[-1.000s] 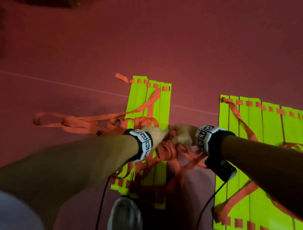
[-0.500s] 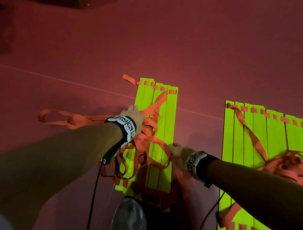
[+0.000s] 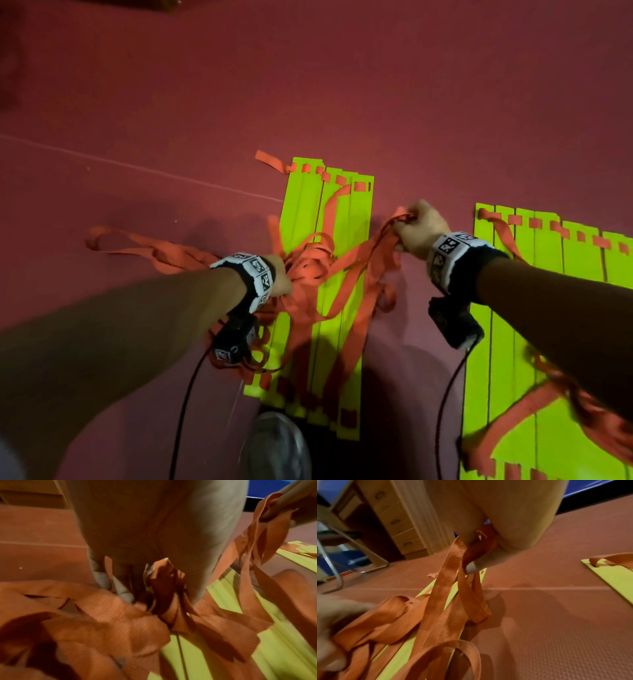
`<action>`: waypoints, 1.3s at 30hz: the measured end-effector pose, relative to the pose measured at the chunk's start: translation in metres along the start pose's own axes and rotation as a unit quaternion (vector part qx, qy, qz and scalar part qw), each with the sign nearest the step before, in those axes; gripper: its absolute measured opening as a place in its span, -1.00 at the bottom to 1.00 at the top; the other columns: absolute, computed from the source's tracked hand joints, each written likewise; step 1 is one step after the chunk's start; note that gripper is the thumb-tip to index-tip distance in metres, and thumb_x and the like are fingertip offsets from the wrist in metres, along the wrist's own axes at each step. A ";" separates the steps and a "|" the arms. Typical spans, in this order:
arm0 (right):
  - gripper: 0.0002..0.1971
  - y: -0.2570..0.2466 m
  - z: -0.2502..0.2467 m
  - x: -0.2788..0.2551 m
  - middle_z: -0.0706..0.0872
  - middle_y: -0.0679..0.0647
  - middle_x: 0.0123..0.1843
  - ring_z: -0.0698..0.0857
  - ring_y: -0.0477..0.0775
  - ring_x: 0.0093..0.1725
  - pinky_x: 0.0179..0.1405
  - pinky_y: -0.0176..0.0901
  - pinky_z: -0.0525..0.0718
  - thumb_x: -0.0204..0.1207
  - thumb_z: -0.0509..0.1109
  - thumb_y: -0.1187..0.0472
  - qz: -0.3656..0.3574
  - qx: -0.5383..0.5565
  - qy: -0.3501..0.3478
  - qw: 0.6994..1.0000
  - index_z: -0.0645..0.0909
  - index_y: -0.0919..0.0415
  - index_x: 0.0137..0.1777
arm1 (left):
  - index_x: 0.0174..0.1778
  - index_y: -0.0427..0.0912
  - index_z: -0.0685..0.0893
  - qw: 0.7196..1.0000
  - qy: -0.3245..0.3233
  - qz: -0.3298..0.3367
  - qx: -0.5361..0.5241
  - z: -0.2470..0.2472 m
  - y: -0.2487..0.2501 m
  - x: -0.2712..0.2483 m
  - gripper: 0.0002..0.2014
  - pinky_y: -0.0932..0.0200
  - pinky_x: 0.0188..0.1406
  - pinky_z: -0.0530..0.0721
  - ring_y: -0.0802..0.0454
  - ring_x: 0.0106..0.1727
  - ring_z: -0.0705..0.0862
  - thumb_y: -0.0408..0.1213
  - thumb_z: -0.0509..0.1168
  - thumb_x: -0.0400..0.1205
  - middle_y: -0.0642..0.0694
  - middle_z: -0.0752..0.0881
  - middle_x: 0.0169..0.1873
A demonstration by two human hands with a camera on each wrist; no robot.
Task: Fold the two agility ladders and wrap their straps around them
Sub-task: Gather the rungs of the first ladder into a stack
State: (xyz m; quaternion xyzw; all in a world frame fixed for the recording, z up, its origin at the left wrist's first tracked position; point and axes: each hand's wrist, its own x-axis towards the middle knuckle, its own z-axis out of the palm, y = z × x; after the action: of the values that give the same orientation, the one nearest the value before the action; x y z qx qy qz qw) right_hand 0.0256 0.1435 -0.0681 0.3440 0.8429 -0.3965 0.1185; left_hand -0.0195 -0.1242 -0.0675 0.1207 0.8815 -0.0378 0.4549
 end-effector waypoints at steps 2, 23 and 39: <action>-0.54 0.004 0.002 0.001 0.81 0.18 -0.04 0.82 0.32 -0.10 0.02 0.24 0.82 0.21 0.43 -0.06 -0.012 -0.012 -0.060 0.998 0.52 -0.03 0.13 | -0.45 -0.24 0.79 0.986 -0.055 -0.020 -0.157 -0.001 0.018 -0.010 -0.71 0.32 -0.63 0.56 0.07 -0.67 0.61 -0.29 0.42 0.61 -0.04 0.64 -0.63; -0.33 -0.003 -0.003 -0.019 0.38 0.28 0.58 0.46 0.42 0.54 0.52 0.20 0.51 0.60 0.38 -0.14 -0.121 -0.207 -0.079 0.967 0.33 0.01 0.67 | 0.59 -0.05 0.30 0.992 0.112 -0.035 0.056 0.006 -0.012 0.023 -0.24 -0.09 0.14 0.68 -0.36 0.30 0.66 -0.22 0.51 0.50 -0.26 0.47 0.42; -0.23 -0.016 -0.011 -0.016 0.73 0.17 0.22 0.71 0.25 0.21 0.23 0.07 0.64 0.34 0.72 0.08 -0.235 -0.063 -0.110 0.964 0.42 0.13 0.49 | -0.10 -0.20 0.70 0.793 0.030 0.120 -0.597 -0.055 0.142 -0.019 -0.67 0.12 -0.21 0.54 -0.08 -0.27 0.63 -0.22 0.44 0.23 -0.23 0.63 -0.23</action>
State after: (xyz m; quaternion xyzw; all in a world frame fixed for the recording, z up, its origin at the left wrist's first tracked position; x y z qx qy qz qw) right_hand 0.0278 0.1367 -0.0437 0.0830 0.9052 -0.3942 0.1354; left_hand -0.0174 0.0196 -0.0136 -0.0691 0.7203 0.5546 0.4108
